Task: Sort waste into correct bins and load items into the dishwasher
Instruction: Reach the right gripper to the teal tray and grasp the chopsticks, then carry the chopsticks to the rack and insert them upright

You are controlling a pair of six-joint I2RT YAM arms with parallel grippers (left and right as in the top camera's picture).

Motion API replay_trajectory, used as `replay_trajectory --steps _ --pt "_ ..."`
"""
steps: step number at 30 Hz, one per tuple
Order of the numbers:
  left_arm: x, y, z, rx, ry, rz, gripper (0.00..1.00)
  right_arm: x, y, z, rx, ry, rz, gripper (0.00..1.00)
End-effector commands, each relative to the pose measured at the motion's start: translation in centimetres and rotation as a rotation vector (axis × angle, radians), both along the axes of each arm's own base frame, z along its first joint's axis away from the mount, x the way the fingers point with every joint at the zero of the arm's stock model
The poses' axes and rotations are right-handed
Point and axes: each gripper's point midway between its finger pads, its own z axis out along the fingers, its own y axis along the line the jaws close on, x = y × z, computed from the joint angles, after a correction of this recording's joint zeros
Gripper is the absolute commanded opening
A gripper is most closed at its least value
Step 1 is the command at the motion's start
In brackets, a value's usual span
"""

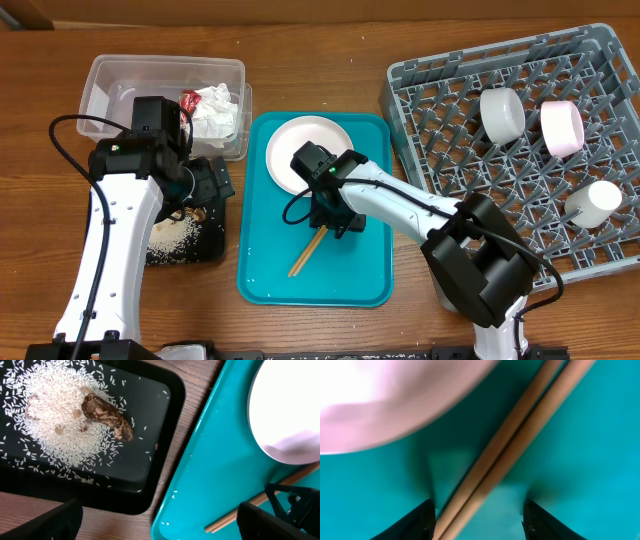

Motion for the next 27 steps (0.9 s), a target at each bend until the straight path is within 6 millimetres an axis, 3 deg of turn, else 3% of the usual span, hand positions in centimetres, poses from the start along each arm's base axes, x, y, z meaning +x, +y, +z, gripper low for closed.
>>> replay_trajectory --steps 1,3,9,12,17,21,27 --pt "0.4 0.1 1.0 0.001 -0.035 0.001 1.00 -0.7 -1.4 -1.7 -0.080 0.033 -0.009 0.59" --pt "0.4 0.1 1.0 0.001 -0.035 0.001 1.00 -1.0 -1.6 -1.7 -0.091 0.041 -0.008 0.58" --pt "0.4 0.1 1.0 0.001 -0.036 0.001 1.00 -0.9 -1.4 -1.7 -0.077 0.044 -0.026 0.28" --pt "0.4 0.1 1.0 0.001 -0.036 0.001 1.00 -0.9 -1.0 -1.7 -0.058 0.045 -0.029 0.27" --pt "0.4 0.1 1.0 0.001 -0.036 0.001 1.00 -0.9 -1.0 -1.7 -0.059 0.047 -0.029 0.15" --pt "0.4 0.1 1.0 0.001 -0.036 0.001 1.00 -1.2 -1.7 -1.6 -0.079 0.067 -0.046 0.08" --pt "0.4 0.1 1.0 0.001 -0.036 0.001 1.00 -0.8 -2.7 -0.4 -0.082 0.071 -0.076 0.05"
